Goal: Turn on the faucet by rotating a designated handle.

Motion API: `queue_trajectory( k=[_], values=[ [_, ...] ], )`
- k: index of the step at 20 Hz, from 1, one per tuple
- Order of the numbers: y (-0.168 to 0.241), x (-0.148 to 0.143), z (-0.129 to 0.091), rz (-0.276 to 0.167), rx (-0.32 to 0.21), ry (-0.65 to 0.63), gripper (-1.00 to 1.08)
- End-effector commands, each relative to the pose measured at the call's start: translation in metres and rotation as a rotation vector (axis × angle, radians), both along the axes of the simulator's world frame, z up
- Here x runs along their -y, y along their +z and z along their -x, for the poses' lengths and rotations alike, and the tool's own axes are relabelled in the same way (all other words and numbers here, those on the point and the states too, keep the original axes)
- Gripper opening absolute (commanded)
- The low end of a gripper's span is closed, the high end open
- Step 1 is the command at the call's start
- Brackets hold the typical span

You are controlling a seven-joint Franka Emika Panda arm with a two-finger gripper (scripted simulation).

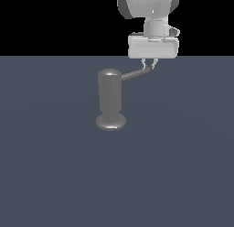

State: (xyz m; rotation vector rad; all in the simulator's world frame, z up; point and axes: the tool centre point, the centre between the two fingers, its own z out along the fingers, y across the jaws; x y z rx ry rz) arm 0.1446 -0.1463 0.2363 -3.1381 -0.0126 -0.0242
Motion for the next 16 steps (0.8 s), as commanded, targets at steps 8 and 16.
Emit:
queue_trajectory(
  k=[8, 16],
  values=[
    [-0.014, 0.006, -0.017, 0.003, -0.013, -0.014, -1.0],
    [-0.015, 0.006, -0.029, 0.003, -0.015, -0.017, -1.0]
  ],
)
